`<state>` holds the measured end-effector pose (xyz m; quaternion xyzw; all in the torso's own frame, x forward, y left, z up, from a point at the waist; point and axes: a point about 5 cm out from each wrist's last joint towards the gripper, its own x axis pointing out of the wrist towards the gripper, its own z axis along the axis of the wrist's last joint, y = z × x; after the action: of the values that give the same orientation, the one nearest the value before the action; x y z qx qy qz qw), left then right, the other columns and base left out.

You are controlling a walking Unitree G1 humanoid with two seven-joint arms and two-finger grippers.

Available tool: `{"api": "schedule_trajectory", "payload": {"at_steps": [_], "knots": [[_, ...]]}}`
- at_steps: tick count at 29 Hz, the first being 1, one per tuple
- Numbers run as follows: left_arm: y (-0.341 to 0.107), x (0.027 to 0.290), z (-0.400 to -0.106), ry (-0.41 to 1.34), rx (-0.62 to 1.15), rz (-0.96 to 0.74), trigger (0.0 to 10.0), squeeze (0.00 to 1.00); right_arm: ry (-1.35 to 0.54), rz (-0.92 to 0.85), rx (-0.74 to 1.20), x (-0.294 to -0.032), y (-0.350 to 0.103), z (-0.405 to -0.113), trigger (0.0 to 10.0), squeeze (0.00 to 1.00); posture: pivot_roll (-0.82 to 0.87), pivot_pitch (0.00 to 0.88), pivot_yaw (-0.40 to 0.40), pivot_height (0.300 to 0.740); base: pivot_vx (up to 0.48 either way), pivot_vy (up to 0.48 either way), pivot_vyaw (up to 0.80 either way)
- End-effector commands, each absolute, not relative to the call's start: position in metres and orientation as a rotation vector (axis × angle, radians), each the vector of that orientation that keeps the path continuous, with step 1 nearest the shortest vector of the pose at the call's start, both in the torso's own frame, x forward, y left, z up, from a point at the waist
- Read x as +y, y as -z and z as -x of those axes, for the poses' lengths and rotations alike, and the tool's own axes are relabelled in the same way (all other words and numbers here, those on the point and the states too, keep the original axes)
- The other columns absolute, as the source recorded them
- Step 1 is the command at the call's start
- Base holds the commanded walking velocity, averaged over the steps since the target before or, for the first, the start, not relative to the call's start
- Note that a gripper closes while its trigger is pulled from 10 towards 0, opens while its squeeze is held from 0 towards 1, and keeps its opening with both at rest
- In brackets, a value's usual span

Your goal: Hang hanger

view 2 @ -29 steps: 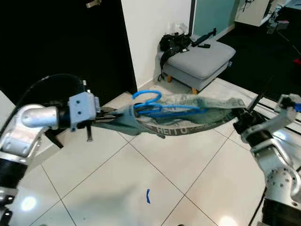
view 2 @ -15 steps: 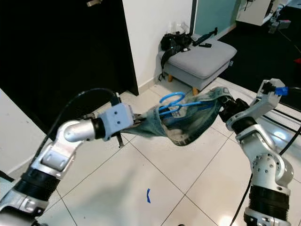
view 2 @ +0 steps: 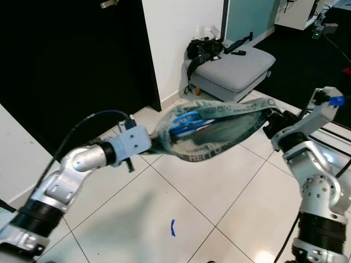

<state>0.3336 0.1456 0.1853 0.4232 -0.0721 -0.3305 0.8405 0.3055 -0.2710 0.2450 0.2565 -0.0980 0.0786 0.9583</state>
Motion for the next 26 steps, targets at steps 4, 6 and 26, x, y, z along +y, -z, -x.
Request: {"api": "schedule_trajectory", "payload": {"at_steps": [4,6,26], "knots": [[-0.183,0.151,-0.335,0.639,-0.144,-0.897,10.0,0.0,-0.158,-0.532,-0.203,-0.269,-0.245,-0.305,0.0,0.0,0.01,0.126,0.047,0.74,0.0,0.0,0.0],[-0.185,0.142,-0.337,0.616,-0.166,-0.875,10.0,0.0,-0.192,-0.541,-0.189,-0.257,-0.243,-0.308,0.0,0.0,0.01,0.125,0.047,0.74,0.0,0.0,0.0],[-0.187,0.093,-0.33,0.621,-0.223,-0.625,10.0,0.0,-0.324,-0.573,-0.073,-0.189,-0.217,-0.322,0.0,0.0,0.01,0.131,0.049,0.74,0.0,0.0,0.0]]}}
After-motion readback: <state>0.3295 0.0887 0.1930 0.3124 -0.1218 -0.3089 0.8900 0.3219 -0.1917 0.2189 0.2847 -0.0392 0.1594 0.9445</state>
